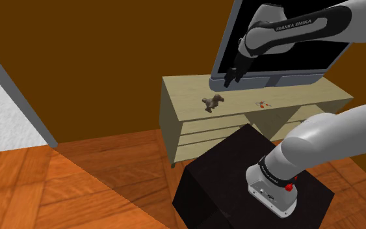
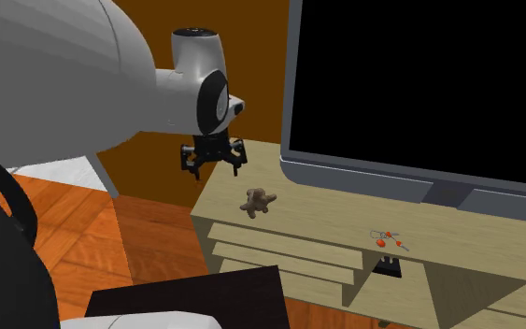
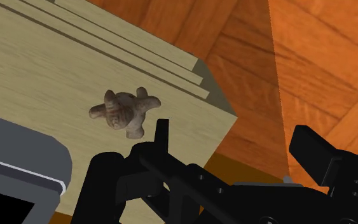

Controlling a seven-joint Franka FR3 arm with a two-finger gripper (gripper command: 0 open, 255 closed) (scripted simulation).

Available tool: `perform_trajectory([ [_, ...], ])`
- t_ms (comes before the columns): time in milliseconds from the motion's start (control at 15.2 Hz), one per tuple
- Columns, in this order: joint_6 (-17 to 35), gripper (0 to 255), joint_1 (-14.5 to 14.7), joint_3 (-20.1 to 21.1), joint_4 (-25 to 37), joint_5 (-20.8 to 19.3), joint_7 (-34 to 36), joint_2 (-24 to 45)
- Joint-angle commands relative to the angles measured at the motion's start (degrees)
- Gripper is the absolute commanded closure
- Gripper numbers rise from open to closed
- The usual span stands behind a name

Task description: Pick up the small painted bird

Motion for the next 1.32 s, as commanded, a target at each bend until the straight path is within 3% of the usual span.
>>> perform_trajectory([
  [0, 4.6, 0, -0.1, -1.5, 0.3, 0.4, -1.3, 4.4],
  [396, 16.3, 0, 0.6, -5.4, 3.6, 5.2, -7.0, 18.4],
  [726, 23.5, 0, 0.5, -6.8, 8.9, 14.3, -14.9, 30.9],
  [1056, 27.9, 0, -3.3, -4.1, 16.3, 24.4, -23.2, 43.1],
  [1254, 29.4, 0, -5.3, -2.3, 19.0, 27.3, -25.6, 47.4],
])
